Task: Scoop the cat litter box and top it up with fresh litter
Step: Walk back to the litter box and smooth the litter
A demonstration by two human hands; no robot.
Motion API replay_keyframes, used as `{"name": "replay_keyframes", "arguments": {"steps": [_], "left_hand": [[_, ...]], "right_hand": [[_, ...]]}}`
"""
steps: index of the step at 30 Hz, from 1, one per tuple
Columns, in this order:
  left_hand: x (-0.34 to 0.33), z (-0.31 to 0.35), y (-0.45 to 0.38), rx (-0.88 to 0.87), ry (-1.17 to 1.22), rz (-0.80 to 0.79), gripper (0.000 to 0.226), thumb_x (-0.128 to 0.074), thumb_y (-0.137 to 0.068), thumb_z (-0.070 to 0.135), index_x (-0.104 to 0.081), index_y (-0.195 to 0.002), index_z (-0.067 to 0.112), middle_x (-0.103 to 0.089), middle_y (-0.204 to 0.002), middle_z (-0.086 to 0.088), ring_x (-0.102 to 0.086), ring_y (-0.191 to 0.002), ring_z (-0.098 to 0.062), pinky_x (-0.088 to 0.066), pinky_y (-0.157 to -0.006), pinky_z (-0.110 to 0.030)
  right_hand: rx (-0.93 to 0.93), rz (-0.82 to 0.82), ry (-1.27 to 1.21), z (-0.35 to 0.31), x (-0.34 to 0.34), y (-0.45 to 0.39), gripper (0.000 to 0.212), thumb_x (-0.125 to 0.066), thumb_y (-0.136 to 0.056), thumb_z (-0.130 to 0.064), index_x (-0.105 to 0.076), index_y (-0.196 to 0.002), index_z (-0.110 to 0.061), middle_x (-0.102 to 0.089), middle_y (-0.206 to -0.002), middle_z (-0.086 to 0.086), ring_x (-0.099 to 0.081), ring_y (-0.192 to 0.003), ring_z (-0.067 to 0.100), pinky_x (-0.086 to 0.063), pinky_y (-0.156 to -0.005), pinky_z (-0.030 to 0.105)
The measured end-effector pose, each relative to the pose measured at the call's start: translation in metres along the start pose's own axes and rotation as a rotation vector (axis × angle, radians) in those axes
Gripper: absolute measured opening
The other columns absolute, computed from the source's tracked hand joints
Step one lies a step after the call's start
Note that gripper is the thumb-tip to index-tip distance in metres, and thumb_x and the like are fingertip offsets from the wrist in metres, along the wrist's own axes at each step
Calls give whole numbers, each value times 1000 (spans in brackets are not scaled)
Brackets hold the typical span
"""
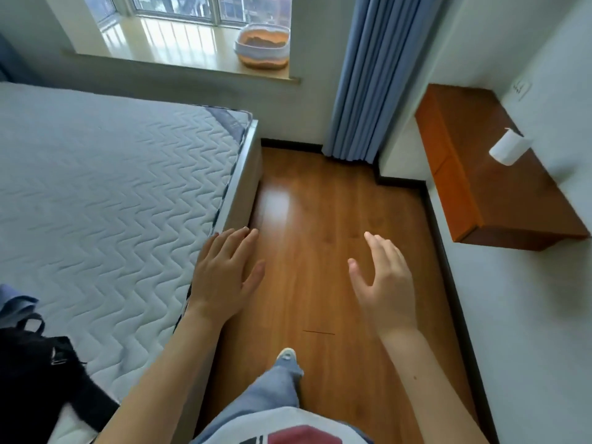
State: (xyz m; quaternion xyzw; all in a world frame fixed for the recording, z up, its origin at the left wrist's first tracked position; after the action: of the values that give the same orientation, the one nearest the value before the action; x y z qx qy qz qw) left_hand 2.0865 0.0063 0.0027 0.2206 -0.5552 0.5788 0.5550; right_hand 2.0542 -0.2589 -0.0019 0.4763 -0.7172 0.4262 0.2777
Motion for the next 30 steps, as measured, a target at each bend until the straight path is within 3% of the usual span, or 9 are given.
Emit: {"name": "replay_keyframes", "arguments": {"steps": [8, 14, 20, 26, 30], "left_hand": [[-33, -30, -198, -49, -20, 30, 49, -46, -91, 40, -57, -131, 12, -59, -129, -6, -52, -122, -26, -37, -105, -45], [-96, -41, -319, -61, -43, 35, 48, -44, -92, 39, -59, -128, 11, -60, -127, -6, -53, -120, -26, -38, -105, -45], [-150, -52, -458, 26, -79, 73, 47, -46, -91, 38, -58, -129, 13, -60, -128, -5, -52, -120, -25, -35, -107, -42], [-172, -72, -583, 93, -96, 131, 46, -47, -89, 37, -60, -126, 12, -61, -126, -5, -53, -118, -24, -35, -106, -38], [-193, -108, -641, 139, -122, 125, 45, -49, -89, 35, -60, -126, 12, -61, -127, -4, -54, -118, -25, -36, -106, -37]], "right_hand": [[50, 16, -7, 2, -41, -188, 51, -51, -93, -43, -51, -136, -17, -55, -137, 5, -46, -132, 23, -45, -104, 45], [121, -13, -33, 32, -93, -330, 52, -48, -93, -43, -51, -136, -15, -56, -136, 6, -47, -131, 23, -44, -105, 46], [218, -44, -38, 61, -137, -492, 51, -49, -92, -40, -52, -136, -13, -56, -135, 8, -47, -131, 24, -37, -110, 41], [289, -122, -66, 70, -177, -631, 54, -43, -92, -45, -51, -136, -15, -56, -136, 5, -47, -131, 22, -39, -109, 40], [320, -176, -92, 63, -221, -701, 52, -49, -92, -43, -52, -136, -16, -56, -136, 4, -48, -131, 21, -41, -108, 40]]}}
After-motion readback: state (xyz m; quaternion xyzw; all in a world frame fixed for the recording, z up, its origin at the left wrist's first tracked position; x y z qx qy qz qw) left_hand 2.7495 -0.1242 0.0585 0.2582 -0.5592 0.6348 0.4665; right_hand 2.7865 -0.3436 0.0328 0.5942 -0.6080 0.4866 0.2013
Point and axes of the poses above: each hand's wrist, its own y-axis away from the middle knuckle, its own x-axis out of the back of the hand, z = x × y, the point moved 6 cm from there along -y, towards the middle knuckle
